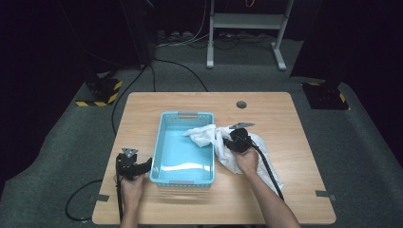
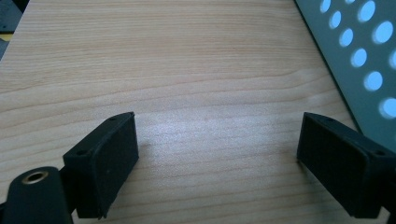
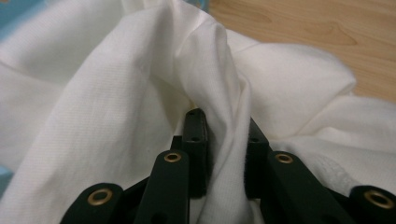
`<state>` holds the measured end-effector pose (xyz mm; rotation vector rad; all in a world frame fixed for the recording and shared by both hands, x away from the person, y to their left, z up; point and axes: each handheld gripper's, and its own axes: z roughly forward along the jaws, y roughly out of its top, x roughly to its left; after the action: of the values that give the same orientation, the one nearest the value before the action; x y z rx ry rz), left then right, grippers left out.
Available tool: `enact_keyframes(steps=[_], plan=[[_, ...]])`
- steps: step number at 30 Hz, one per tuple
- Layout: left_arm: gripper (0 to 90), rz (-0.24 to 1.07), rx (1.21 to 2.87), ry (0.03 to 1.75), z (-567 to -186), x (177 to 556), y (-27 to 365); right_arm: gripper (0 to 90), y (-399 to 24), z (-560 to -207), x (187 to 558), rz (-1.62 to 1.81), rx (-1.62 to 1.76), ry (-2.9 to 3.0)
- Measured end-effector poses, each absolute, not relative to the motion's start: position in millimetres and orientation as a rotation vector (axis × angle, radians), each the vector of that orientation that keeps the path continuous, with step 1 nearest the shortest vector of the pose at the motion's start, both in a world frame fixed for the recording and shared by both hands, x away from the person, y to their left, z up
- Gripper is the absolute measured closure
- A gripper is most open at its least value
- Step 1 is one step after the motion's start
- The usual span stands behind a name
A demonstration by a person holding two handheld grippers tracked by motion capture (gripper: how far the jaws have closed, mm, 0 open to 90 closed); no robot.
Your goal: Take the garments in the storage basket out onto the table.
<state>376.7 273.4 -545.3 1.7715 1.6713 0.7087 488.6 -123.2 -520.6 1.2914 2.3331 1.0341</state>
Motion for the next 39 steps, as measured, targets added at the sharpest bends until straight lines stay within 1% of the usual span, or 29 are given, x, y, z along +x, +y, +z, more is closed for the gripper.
enact_keyframes(steps=[13,19,20,21,22,23,26,27,29,30,31,35,37,38,39], plan=[[12.7,0.709,1.769,1.672,-545.3,376.7,273.4,73.8,-129.8,-522.3,496.0,0.948,1.355,2.239],[12.7,0.709,1.772,1.672,-545.3,376.7,273.3,71.3,-132.1,-521.7,498.1,0.939,1.385,2.224],[12.7,0.709,1.768,1.672,-545.3,376.7,273.5,69.2,-132.0,-521.1,498.6,0.94,1.388,2.221],[12.7,0.708,1.766,1.672,-545.3,376.7,273.7,69.2,-132.0,-521.1,498.6,0.94,1.388,2.221],[12.7,0.707,1.766,1.672,-545.3,376.6,273.7,65.5,-131.5,-520.4,497.6,0.946,1.381,2.224],[12.7,0.708,1.767,1.672,-545.3,376.7,273.7,65.5,-131.5,-520.4,497.6,0.946,1.381,2.224],[12.7,0.709,1.768,1.672,-545.3,376.7,273.5,53.9,-130.7,-517.6,495.9,0.969,1.372,2.228],[12.7,0.709,1.768,1.672,-545.3,376.7,273.5,53.9,-130.7,-517.6,495.9,0.969,1.372,2.228],[12.7,0.705,1.764,1.672,-545.3,376.6,274.0,42.3,-129.5,-513.8,495.0,0.979,1.364,2.229],[12.7,0.705,1.764,1.672,-545.3,376.6,274.0,42.3,-129.5,-513.8,495.0,0.979,1.364,2.229],[12.7,0.705,1.763,1.672,-545.3,376.6,274.0,36.3,-129.8,-512.3,494.6,0.997,1.362,2.239],[12.7,0.707,1.765,1.672,-545.3,376.6,273.8,29.3,-129.5,-510.4,492.8,1.01,1.35,2.256],[12.7,0.707,1.765,1.672,-545.3,376.6,273.7,28.0,-129.5,-509.5,492.7,1.014,1.349,2.259],[12.7,0.703,1.762,1.672,-545.3,376.5,274.2,25.4,-130.2,-507.3,492.0,1.031,1.343,2.256],[12.8,0.703,1.762,1.672,-545.3,376.5,274.2,25.4,-130.2,-507.3,492.0,1.031,1.343,2.256]])
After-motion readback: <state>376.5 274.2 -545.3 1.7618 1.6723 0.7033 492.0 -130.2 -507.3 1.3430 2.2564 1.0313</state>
